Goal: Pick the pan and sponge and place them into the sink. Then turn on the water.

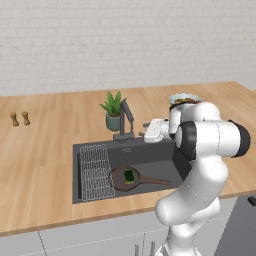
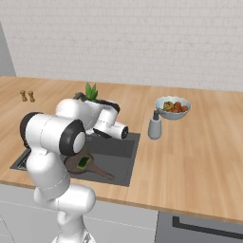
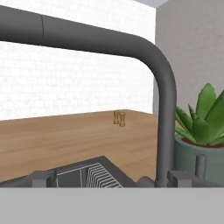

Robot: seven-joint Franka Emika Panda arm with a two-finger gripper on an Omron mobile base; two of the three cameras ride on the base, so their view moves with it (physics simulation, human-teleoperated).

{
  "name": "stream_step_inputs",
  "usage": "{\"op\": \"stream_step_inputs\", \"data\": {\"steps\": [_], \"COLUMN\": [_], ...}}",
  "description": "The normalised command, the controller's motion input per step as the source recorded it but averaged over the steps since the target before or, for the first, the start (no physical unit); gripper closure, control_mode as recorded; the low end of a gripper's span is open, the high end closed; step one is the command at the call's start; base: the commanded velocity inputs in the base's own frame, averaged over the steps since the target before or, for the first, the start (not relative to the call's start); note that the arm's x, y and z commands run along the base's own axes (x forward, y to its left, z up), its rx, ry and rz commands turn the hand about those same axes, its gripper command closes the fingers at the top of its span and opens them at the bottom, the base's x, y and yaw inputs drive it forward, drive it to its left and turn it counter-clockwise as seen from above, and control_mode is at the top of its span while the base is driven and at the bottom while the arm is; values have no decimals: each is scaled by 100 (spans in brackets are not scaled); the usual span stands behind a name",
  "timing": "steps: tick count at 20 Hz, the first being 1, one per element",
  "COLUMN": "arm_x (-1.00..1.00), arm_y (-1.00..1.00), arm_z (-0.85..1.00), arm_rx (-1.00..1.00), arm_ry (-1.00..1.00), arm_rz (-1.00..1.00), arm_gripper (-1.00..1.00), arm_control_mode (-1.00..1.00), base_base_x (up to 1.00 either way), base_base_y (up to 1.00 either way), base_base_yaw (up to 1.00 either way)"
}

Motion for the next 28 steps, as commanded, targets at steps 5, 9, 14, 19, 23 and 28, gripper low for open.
{"op": "stream_step_inputs", "data": {"steps": [5,9,14,19,23,28], "arm_x": [26,30,34,30,22,19], "arm_y": [9,0,0,0,0,2], "arm_z": [-1,-11,-11,-15,-22,-21], "arm_rx": [-3,-1,0,0,0,-3], "arm_ry": [0,0,0,0,0,0], "arm_rz": [-1,0,-1,-1,-1,-2], "arm_gripper": [-100,-100,-100,-100,-100,-100], "arm_control_mode": [-100,-100,-100,-100,-100,-100], "base_base_x": [0,0,0,0,0,0], "base_base_y": [0,0,0,0,0,0], "base_base_yaw": [0,0,0,0,0,0]}}
